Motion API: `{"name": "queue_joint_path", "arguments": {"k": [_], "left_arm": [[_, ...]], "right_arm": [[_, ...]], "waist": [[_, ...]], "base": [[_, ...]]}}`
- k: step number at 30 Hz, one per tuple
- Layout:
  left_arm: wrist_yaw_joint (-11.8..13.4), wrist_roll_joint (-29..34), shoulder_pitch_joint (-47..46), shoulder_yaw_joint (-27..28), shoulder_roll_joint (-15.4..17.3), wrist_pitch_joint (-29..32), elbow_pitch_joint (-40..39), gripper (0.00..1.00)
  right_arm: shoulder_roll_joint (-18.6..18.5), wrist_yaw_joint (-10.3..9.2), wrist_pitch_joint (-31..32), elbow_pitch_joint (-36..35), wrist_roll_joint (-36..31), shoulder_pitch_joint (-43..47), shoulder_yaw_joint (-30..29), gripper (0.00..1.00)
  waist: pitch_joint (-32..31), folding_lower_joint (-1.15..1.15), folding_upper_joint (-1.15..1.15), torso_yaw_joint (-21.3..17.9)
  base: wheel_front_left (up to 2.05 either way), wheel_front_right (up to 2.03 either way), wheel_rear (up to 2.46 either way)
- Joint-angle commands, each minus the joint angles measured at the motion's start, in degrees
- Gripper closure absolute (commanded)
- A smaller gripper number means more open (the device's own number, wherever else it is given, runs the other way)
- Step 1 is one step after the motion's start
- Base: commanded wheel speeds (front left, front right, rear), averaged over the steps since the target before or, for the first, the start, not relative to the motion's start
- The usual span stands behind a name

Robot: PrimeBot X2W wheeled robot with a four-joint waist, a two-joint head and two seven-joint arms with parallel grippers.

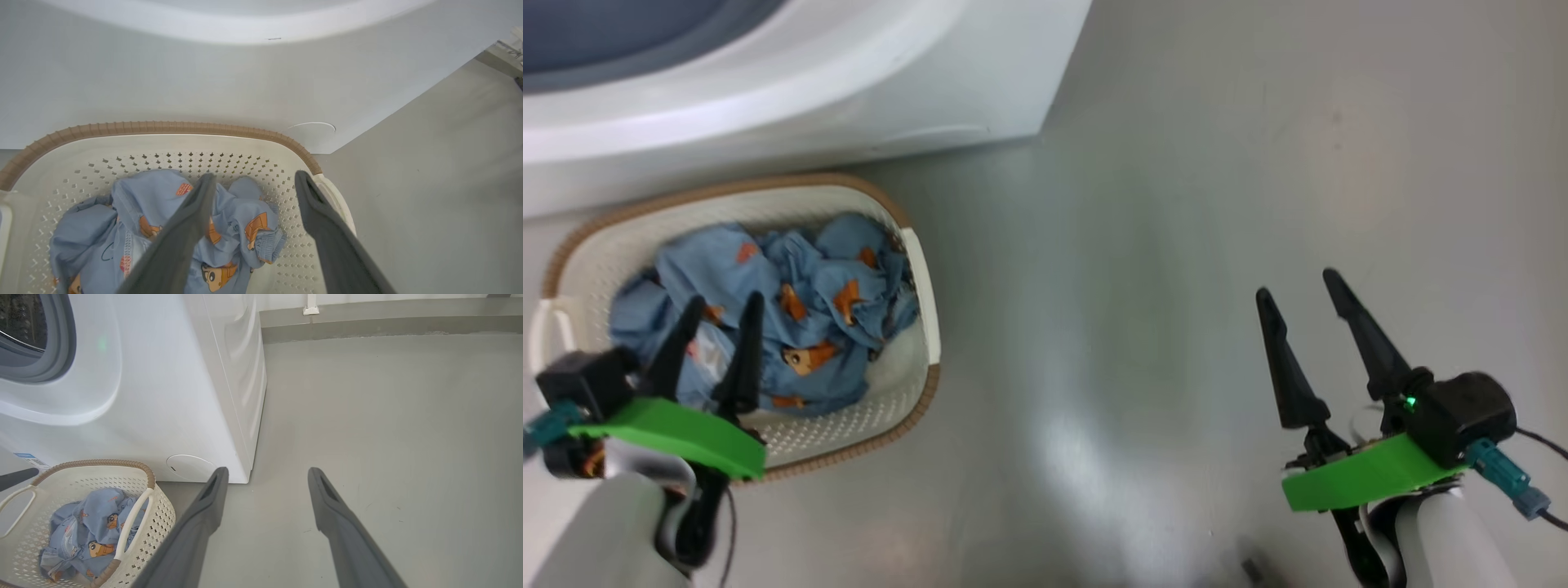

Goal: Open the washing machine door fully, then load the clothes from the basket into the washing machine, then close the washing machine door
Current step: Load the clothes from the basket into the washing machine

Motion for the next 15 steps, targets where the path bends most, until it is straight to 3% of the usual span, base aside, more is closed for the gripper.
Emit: {"name": "queue_joint_path", "arguments": {"k": [1, 15], "left_arm": [[0.3, -1.3, -1.9, 0.5, 3.5, -0.3, 1.0, 0.0], [0.3, -6.1, -10.2, -5.6, 6.4, -0.3, 8.1, 0.0]], "right_arm": [[-0.1, 0.09, -0.3, -1.9, 0.8, -0.3, 1.4, 0.0], [-0.1, 0.09, -0.3, -1.7, 1.4, -2.4, 1.2, 0.0]], "waist": [[3.9, 0.0, 0.0, -1.2], [11.4, 0.0, 0.0, -1.4]], "base": [[0.0, 0.0, 0.0], [0.0, 0.0, 0.0]]}}
